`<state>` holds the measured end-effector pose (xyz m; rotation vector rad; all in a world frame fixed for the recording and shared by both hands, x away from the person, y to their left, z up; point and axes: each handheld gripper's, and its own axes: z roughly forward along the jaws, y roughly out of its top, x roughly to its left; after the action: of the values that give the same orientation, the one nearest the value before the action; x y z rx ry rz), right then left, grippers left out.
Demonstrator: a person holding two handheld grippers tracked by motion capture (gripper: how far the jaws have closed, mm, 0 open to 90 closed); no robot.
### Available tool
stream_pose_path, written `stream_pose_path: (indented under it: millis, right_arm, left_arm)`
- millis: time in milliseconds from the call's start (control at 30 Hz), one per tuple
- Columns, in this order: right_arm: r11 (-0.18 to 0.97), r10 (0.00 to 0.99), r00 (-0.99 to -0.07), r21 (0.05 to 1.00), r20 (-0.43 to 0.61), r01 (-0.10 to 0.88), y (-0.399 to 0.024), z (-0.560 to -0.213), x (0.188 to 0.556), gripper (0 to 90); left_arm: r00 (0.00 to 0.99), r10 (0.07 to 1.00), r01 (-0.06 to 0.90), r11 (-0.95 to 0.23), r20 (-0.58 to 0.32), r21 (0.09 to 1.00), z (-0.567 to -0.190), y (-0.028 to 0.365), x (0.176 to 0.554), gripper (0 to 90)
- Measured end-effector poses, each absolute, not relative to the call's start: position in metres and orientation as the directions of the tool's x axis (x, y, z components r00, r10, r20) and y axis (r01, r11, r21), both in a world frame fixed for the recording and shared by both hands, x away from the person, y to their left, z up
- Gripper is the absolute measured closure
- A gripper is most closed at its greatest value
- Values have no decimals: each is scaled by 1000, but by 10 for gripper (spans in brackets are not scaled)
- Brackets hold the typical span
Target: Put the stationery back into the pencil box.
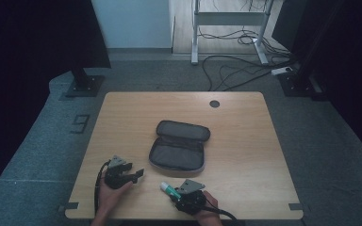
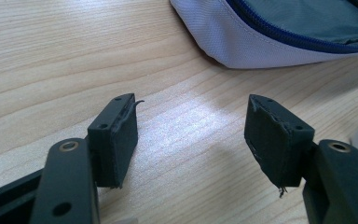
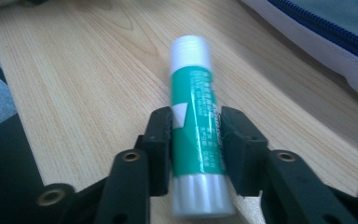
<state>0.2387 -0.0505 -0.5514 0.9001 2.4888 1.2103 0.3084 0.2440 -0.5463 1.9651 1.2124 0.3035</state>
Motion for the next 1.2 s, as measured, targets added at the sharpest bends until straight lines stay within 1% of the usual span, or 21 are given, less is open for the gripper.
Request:
stream_pose_path:
  millis: [433,767,1200]
  right_arm:
    - [456,613,-786,779,76,431,-54,-547,242,649]
    - [405,635,-768,810,84,424,-63,-533,245,650]
    - [385,642,-764,832,70,399,-65,-519,252,649]
  left_arm:
    - [515,835,648,-230,-195,726,-546,243,309,350]
    - [512,838,647,-233,-188,726,-546,242,309,350]
    - [511,840,647,-236,-182,725,-546,241,309,350]
